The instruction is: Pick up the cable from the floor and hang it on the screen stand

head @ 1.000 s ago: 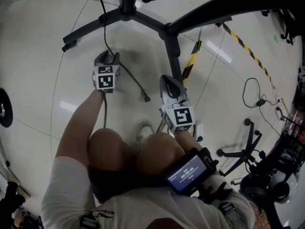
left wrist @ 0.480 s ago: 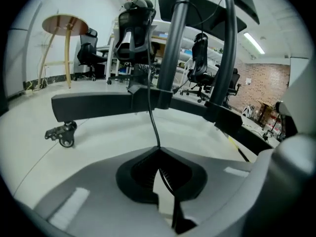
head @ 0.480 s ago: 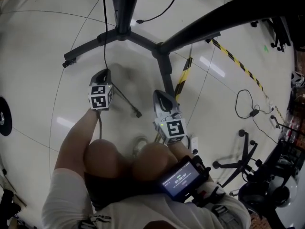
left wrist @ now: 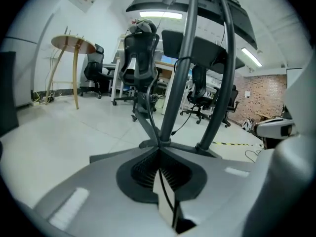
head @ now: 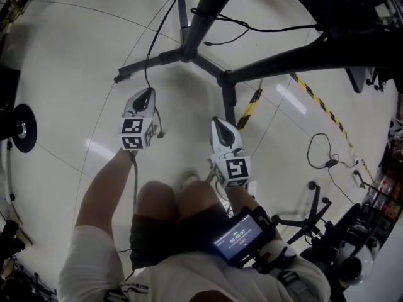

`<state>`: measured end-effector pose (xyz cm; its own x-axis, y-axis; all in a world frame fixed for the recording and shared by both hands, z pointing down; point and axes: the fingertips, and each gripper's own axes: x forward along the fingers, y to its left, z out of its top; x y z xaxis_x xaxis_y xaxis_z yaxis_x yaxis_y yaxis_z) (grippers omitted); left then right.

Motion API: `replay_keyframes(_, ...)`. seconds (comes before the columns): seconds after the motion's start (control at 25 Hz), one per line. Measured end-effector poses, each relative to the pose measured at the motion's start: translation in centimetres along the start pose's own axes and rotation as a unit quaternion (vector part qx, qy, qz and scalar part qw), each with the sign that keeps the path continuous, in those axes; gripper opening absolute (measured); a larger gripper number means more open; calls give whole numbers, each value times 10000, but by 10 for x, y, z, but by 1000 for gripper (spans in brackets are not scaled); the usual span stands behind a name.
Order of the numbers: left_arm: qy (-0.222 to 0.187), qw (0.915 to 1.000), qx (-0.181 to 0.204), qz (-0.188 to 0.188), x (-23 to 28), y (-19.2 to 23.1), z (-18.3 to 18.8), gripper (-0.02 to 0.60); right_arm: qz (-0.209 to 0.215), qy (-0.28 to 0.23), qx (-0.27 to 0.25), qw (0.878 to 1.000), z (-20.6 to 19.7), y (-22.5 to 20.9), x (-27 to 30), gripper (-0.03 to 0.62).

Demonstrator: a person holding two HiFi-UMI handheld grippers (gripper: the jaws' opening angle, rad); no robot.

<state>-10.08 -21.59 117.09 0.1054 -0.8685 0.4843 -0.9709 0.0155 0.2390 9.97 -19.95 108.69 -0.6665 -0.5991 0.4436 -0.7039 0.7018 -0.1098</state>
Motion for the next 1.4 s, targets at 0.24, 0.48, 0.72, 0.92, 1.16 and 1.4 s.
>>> replay_keyframes(0.24, -245, 9994, -19, 240, -66, -6, 109, 5, 91, 26, -134, 9999, 99, 18, -39, 15)
replay_keyframes(0.48, -510, 9971, -96, 559, -132, -5, 218, 5, 269, -82, -252, 9993, 206, 40, -72, 15)
replay_keyframes(0.72, -481, 9923, -362, 1080, -199, 13, 279, 5, 400, -318, -455, 9977, 308, 60, -107, 14)
replay_keyframes(0.92, -691, 9871, -465, 1365, -249, 18, 336, 6, 413, -464, -558, 9965, 376, 68, -136, 15)
replay_keyframes(1.16, -1102, 9803, -458, 1576, -307, 14, 422, 6, 497, -597, -562, 9954, 435, 85, -174, 15)
replay_keyframes(1.4, -1595, 9754, -285, 1497, -368, -7, 516, 6, 618, -936, -630, 9917, 505, 112, -209, 15)
